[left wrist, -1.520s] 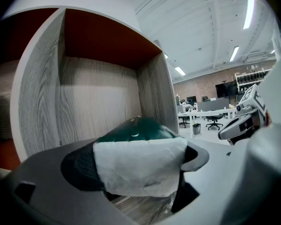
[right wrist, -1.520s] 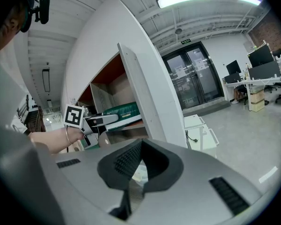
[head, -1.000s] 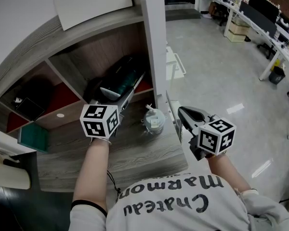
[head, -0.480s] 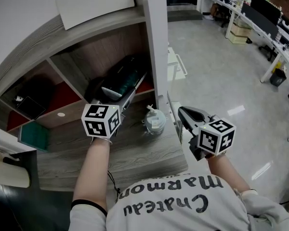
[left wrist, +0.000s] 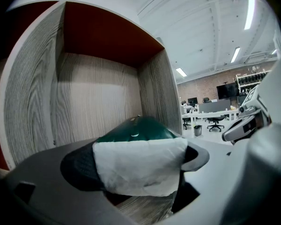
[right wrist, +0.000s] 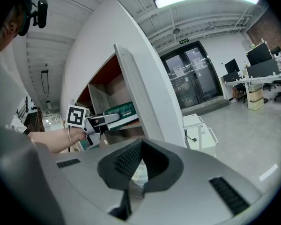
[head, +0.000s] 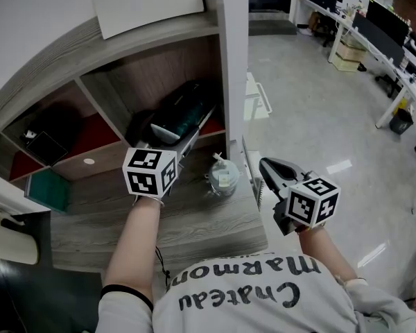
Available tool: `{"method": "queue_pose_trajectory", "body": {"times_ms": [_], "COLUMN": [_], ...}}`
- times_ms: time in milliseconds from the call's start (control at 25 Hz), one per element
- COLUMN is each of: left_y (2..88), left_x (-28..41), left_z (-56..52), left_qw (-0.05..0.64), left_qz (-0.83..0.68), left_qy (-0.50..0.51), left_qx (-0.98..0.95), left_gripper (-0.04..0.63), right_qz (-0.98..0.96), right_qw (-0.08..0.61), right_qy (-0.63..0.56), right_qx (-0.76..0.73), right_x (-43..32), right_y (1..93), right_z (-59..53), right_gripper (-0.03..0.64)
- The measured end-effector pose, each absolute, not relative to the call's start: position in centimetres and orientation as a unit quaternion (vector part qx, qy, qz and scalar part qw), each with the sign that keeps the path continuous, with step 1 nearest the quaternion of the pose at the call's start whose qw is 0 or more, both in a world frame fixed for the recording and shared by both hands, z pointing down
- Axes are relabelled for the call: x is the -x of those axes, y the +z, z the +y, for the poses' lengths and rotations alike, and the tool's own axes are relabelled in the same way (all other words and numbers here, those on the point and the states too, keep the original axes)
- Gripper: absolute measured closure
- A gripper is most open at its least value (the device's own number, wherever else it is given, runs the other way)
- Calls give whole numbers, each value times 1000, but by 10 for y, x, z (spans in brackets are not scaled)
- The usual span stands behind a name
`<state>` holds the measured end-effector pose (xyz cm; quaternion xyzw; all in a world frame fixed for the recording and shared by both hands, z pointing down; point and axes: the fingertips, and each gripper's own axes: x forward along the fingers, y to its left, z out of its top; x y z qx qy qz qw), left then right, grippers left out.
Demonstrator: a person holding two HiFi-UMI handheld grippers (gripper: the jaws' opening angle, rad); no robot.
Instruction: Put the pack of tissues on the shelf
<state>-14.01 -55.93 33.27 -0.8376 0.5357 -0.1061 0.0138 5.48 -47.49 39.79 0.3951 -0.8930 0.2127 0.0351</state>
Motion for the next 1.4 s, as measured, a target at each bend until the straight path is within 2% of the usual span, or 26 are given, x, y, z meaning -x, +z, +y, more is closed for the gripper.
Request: {"method": "queue_pose_trajectory", "body": {"times_ms": [680,1400], "left_y": [334,332], "left_x": [140,143], "left_z": [-559,-555], "left_qw": [19,55], "left_qz": [548,559], "left_qy": [-125,-158], "left_qx": [827,812], "left_gripper": [155,155], "right_qz": [-896,-901], "right_qw": [40,43], "right_qy": [213,213], "right_qx": [-388,-377], "right_x": [-55,-48], "right_y": [399,400], "right_z": [-476,-479], "right_gripper": [606,606]}}
